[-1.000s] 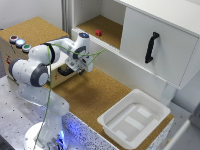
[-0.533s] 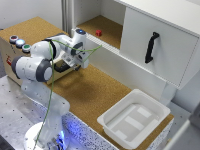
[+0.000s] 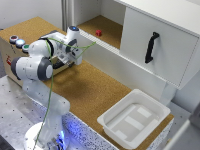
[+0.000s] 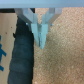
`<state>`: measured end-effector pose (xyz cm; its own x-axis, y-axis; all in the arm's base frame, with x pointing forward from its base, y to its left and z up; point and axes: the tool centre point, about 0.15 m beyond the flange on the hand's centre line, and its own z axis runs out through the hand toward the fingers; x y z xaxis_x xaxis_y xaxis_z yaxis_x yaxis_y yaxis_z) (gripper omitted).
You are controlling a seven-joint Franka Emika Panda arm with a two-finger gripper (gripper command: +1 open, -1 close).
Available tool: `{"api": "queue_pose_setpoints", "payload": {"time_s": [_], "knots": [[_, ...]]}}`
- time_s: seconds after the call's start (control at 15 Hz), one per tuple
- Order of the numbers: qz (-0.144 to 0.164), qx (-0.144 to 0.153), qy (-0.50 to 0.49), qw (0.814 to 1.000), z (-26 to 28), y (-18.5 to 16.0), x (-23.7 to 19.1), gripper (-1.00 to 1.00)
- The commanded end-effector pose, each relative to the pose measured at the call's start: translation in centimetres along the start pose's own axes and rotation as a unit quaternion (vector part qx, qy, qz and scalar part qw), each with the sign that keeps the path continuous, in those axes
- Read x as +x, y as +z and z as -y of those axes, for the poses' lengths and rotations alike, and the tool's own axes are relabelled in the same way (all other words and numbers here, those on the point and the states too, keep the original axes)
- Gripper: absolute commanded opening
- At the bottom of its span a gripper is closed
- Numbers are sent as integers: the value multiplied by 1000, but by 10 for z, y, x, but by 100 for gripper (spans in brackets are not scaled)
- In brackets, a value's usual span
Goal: Push the handle of the drawer
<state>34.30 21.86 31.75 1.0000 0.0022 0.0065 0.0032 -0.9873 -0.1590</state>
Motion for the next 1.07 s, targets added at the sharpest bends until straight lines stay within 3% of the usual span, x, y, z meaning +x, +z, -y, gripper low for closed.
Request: {"api": "queue_pose_setpoints", "payload": {"time_s": [0.0,0.13,0.2,0.8,1.0], "knots": [[19,-7,6,1000,15,6,12,-100],[19,-7,6,1000,15,6,12,-100],[2,3,-5,1000,7,1,0,-100],[-10,7,-37,999,72,1,5,-100],[5,25,-38,999,87,6,-4,-100]]}}
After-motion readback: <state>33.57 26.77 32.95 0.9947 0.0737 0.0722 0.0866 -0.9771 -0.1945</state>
